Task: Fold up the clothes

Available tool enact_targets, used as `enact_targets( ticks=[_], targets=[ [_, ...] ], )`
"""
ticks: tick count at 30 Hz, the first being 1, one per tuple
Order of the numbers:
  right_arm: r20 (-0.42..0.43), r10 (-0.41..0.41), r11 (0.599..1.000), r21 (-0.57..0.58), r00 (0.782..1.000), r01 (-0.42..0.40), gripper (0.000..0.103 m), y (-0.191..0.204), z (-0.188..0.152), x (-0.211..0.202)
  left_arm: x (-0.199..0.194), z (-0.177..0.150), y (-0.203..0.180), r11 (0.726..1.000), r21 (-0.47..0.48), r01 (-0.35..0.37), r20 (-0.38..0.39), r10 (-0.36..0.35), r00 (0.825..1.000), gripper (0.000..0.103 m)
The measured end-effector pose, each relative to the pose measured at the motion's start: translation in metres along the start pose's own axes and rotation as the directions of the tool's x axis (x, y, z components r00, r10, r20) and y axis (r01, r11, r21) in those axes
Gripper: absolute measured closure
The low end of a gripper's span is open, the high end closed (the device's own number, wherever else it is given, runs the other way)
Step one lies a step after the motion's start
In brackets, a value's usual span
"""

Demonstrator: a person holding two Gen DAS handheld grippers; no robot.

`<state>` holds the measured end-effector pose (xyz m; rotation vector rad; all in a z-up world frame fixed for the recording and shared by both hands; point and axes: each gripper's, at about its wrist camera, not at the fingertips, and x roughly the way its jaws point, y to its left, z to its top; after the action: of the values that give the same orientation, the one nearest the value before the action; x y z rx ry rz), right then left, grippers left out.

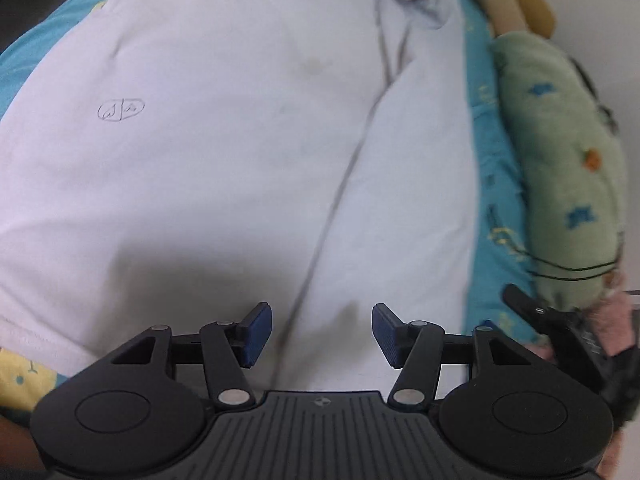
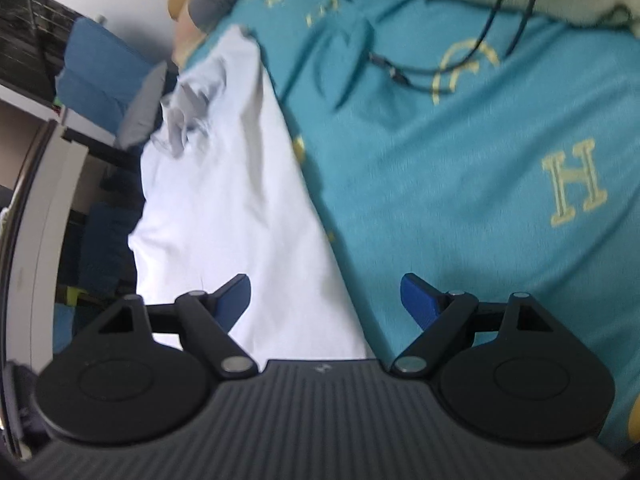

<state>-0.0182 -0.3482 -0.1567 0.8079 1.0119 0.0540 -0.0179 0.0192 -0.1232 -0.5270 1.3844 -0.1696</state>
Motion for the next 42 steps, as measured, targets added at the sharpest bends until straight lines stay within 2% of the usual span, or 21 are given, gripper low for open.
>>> enact_targets(
  ticks=[3,4,5,6,7,9,14,15,17,18,20,22,23,26,29,31,33,36,37,39,42],
  targets=[
    [-0.082,0.009,1.0,-0.005,0.997,-0.009,0.031,0.002,-0.006,0.014,0.008,-0.004,0.001,1.0,0.007,0.011,-0.023,-0.01,1.0,0.051],
    [-0.115,-0.002,1.0,-0.012,0.993,0.001,0.037,0.004,-0.009,0.02,0.009,-0.006,0.0,1.0,0.015,0.026,-0.031,-0.025,0.999,0.069],
    [-0.138,-0.013,1.0,-0.022,0.99,0.01,0.04,0.007,-0.013,0.023,0.01,-0.009,-0.001,0.999,0.023,0.041,-0.038,-0.04,0.998,0.08],
    [-0.16,-0.024,0.999,-0.033,0.987,0.019,0.051,0.01,-0.017,0.025,0.01,-0.012,-0.002,0.998,0.032,0.048,-0.044,-0.047,0.998,0.094],
    [-0.174,-0.04,0.997,-0.069,0.984,0.029,0.059,0.016,-0.022,0.025,0.009,-0.016,-0.001,0.999,0.041,0.035,-0.039,-0.033,0.999,0.098],
    [-0.208,-0.082,0.986,-0.16,0.975,0.049,0.065,0.03,-0.036,0.024,0.006,-0.028,-0.002,0.998,0.061,-0.011,-0.004,0.011,1.0,0.1],
    [-0.189,-0.18,0.948,-0.294,0.965,0.119,0.064,0.053,-0.057,0.014,-0.005,-0.043,-0.017,0.985,0.169,-0.024,0.045,0.017,0.999,0.099],
    [-0.175,-0.17,0.947,-0.301,0.97,0.112,0.063,0.057,-0.055,0.009,-0.01,-0.045,-0.021,0.981,0.191,-0.029,0.064,0.017,0.998,0.093],
    [-0.118,-0.147,0.94,-0.325,0.982,0.102,0.063,0.066,-0.049,-0.006,-0.023,-0.046,-0.028,0.975,0.219,-0.04,0.107,0.016,0.994,0.066],
    [-0.072,-0.134,0.933,-0.344,0.988,0.102,0.063,0.071,-0.045,-0.016,-0.03,-0.046,-0.031,0.973,0.228,-0.042,0.132,0.012,0.991,0.047],
    [0.02,-0.104,0.918,-0.383,0.994,0.104,0.063,0.081,-0.038,-0.036,-0.048,-0.04,-0.035,0.971,0.234,-0.046,0.206,-0.003,0.979,0.039],
    [0.071,-0.054,0.924,-0.374,0.996,0.077,0.062,0.084,-0.027,-0.047,-0.062,-0.028,-0.047,0.964,0.255,-0.081,0.278,0.007,0.96,0.021],
    [0.098,-0.039,0.922,-0.379,0.994,0.074,0.062,0.087,-0.019,-0.048,-0.069,-0.021,-0.055,0.958,0.268,-0.104,0.314,0.015,0.949,0.018],
    [0.176,0.002,0.906,-0.417,0.984,0.073,0.062,0.105,0.007,-0.049,-0.083,0.002,-0.081,0.938,0.315,-0.142,0.393,0.007,0.919,0.011],
    [0.21,0.027,0.87,-0.486,0.977,0.081,0.062,0.138,0.037,-0.036,-0.078,0.022,-0.099,0.923,0.345,-0.171,0.427,0.008,0.904,0.005],
    [0.196,0.039,0.837,-0.542,0.98,0.076,0.061,0.163,0.056,-0.018,-0.073,0.031,-0.093,0.931,0.331,-0.154,0.425,-0.001,0.905,0.005],
    [0.109,0.043,0.785,-0.618,0.993,0.034,0.06,0.195,0.071,0.013,-0.072,0.036,-0.078,0.944,0.305,-0.127,0.419,-0.013,0.908,0.005],
    [-0.043,0.023,0.697,-0.716,0.999,-0.047,0.06,0.25,0.079,0.075,-0.082,0.038,-0.046,0.946,0.268,-0.182,0.497,0.026,0.868,0.005],
    [-0.062,0.012,0.665,-0.745,0.998,-0.055,0.056,0.269,0.079,0.096,-0.084,0.04,-0.04,0.946,0.251,-0.205,0.517,0.048,0.855,0.005],
    [-0.096,-0.011,0.598,-0.798,0.995,-0.071,0.044,0.308,0.078,0.139,-0.085,0.048,-0.028,0.951,0.225,-0.213,0.53,0.064,0.846,0.005],
    [-0.122,-0.024,0.546,-0.833,0.992,-0.089,0.027,0.358,0.079,0.203,-0.081,0.065,-0.002,0.969,0.12,-0.214,0.54,0.117,0.833,0.005]
  ],
)
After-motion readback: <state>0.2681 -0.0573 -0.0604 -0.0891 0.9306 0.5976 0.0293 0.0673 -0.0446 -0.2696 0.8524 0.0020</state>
